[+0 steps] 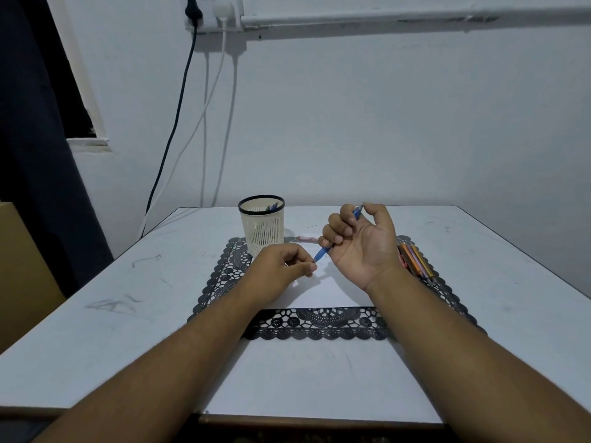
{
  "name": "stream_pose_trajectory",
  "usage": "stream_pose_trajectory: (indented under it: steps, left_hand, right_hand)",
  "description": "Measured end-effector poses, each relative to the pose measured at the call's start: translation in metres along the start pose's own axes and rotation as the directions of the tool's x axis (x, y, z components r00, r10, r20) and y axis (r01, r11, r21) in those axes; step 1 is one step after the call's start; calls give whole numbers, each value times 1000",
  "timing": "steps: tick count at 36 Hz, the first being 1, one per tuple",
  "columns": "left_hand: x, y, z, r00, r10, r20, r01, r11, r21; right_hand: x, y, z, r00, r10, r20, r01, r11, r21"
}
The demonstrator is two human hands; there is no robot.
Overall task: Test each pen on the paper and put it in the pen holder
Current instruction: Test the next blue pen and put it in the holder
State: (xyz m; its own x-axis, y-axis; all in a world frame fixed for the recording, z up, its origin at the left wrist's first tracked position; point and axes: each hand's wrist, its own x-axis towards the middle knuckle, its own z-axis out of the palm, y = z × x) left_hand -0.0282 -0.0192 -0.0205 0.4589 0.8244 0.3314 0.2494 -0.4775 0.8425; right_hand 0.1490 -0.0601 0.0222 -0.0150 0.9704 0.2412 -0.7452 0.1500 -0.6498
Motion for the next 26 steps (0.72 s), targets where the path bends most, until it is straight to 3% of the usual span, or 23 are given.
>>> stream_pose_trajectory:
  steps: [10, 20, 26]
  left_hand:
    - [2, -3, -2, 999, -18, -47, 18, 1000, 8]
    - [0, 0, -2, 999, -29, -45, 31, 998, 63]
    - [-1, 0, -1, 999, -23, -26, 26, 995, 93]
  right_hand:
    - [5, 6, -3, 990, -26, -142, 42, 992, 117]
    - [0, 8, -2, 998, -39, -50, 45, 990, 137]
    - [1, 4, -2, 999, -19, -40, 21, 999, 43]
